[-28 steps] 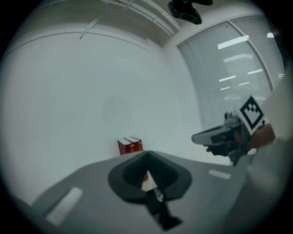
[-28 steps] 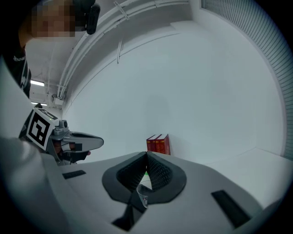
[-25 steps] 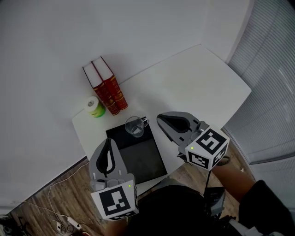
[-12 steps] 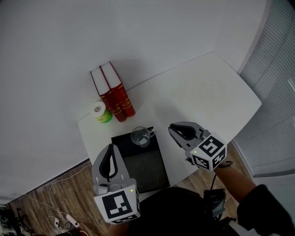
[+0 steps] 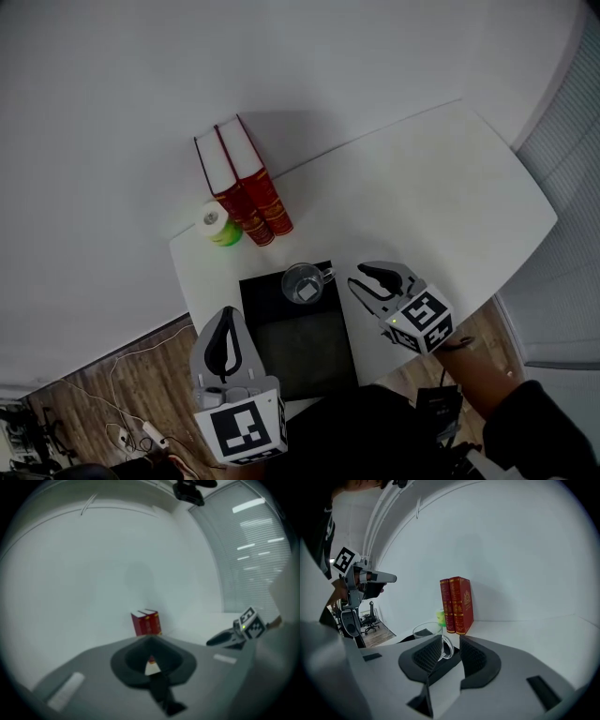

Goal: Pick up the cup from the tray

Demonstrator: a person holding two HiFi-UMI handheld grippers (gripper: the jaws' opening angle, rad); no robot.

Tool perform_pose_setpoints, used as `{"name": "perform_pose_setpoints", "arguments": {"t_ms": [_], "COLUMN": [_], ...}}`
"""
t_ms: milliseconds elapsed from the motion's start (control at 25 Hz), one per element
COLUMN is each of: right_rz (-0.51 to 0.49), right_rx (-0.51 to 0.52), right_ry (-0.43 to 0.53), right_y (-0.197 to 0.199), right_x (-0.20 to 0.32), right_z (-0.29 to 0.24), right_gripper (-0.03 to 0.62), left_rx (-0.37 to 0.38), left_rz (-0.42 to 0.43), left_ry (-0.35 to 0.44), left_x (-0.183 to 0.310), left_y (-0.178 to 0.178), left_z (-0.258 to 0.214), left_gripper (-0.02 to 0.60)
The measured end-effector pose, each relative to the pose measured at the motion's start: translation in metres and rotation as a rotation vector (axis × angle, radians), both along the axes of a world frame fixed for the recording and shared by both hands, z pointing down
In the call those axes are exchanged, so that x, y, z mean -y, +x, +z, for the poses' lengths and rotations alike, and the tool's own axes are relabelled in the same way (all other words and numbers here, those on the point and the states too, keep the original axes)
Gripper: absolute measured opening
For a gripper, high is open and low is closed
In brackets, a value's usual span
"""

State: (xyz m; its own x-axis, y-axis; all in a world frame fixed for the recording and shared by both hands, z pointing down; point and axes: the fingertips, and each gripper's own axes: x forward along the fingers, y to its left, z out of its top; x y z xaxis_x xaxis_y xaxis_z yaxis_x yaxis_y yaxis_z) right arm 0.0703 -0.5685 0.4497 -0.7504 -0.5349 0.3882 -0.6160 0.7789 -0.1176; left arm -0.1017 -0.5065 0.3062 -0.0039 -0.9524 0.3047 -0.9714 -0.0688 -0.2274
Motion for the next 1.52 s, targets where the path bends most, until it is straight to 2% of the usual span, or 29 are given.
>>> {"name": "perform_pose_setpoints", "arguments": {"t_ms": [320, 760, 1040, 1520], "right_rz": [-0.039, -0.029, 0.001, 0.096], "right_rx": [-0.045, -0.137, -0.126, -0.126], "right_ry": [-0.024, -0.014, -0.006, 0.052], "right_y": [-0.017, -0.033, -0.044, -0.048], "right_x": [0.008, 0.024, 0.025, 0.033], "right_z": [0.029, 0.061, 0.065, 0.06], "right_gripper": [0.137, 0.147, 0.147, 0.08], "left_rx": [0.013, 0.024, 0.022, 0.014], "left_rz": [-0.014, -0.023, -0.033, -0.049], "left_ry": [-0.021, -0.035, -0.041, -0.038], "left_x": [0.007, 0.008, 0.005, 0.001], "left_y": [-0.011, -0.022, -0.026, -0.033], "left_z": [0.006, 0.01, 0.011, 0.013], "left_gripper": [0.002, 0.002, 0.002, 0.002]}}
